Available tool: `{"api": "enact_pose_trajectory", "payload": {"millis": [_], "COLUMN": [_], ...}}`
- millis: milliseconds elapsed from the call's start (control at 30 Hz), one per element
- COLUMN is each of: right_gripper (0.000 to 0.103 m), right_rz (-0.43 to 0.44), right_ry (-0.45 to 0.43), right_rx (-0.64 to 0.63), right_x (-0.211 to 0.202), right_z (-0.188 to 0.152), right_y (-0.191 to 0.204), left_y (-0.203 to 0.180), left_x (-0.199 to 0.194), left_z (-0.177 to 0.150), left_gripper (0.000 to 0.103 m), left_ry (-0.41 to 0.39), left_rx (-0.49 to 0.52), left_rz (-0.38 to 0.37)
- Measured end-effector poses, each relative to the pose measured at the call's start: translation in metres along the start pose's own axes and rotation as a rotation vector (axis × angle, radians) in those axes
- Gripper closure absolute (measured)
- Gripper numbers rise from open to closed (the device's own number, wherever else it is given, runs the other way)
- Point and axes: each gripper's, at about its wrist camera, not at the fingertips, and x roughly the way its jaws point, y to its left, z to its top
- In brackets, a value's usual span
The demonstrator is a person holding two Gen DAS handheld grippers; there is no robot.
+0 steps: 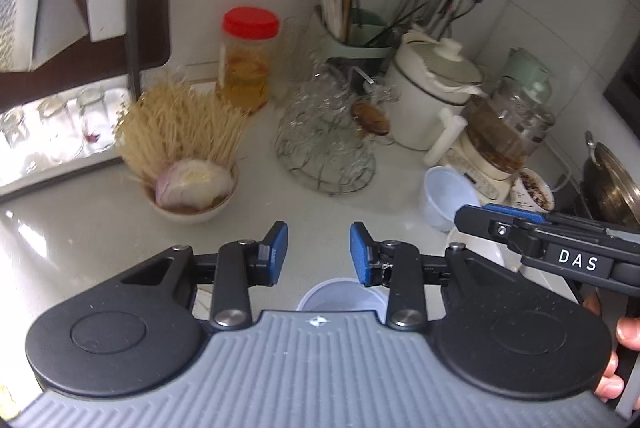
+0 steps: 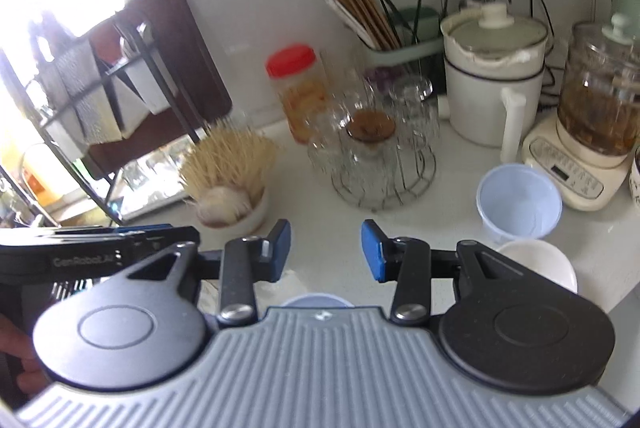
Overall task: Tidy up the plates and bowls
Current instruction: 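Move both tools to the second light blue bowl by the kettle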
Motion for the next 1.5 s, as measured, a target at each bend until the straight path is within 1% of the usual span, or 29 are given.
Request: {"api": "enact_pose_trajectory", "payload": {"millis": [167, 267, 333, 500, 633, 900, 1067, 1167, 1300, 1500], "right_gripper": [0.060, 0.060, 0.060, 0.060, 0.060, 0.060, 0.060, 0.060, 0.060, 0.060], "right_rz": [-0.027, -0.045, -0.055, -0.090, -0.121, -0.189, -0.207, -0.219, -0.246, -0.274], "right_ry": [-0.042, -0.065, -0.085, -0.120, -0.128, -0.100, -0.105, -0.109, -0.109, -0.109], "right_rx": [0.007, 0.033, 0.046, 0.060, 0.081, 0.127, 0.163, 0.173, 0.192, 0.223], "right_x": [-0.019, -0.029, -0.038, -0.057, -0.068, -0.080, -0.078, -0.077, -0.075, -0.071], "right_z": [0.000, -0.001, -0.002, -0.008, -0.015, -0.032, -0.035, -0.036, -0.033, -0.019], "right_y": [0.006, 0.007, 0.009, 0.015, 0.016, 0.004, -0.011, -0.023, -0.047, -0.085], "left_y": [-0.011, -0.017, -0.021, -0.029, -0.033, -0.047, -0.066, -0.080, -0.097, -0.122], "left_x": [-0.009, -0.018, -0.028, -0.041, -0.045, -0.044, -0.033, -0.021, 0.002, 0.041], "left_z": [0.001, -0.001, -0.002, -0.003, -0.009, -0.021, -0.022, -0.019, -0.014, -0.001], "left_gripper": [0.064, 0.064, 0.064, 0.064, 0.064, 0.064, 0.063, 0.063, 0.063, 0.063], "left_ry": [-0.012, -0.020, -0.042, -0.054, -0.043, -0.011, 0.011, 0.013, 0.028, 0.067], "left_rx": [0.055, 0.076, 0.102, 0.133, 0.144, 0.170, 0.202, 0.226, 0.228, 0.209], "left_rz": [-0.034, -0.046, -0.058, -0.091, -0.114, -0.157, -0.182, -0.185, -0.190, -0.202]}}
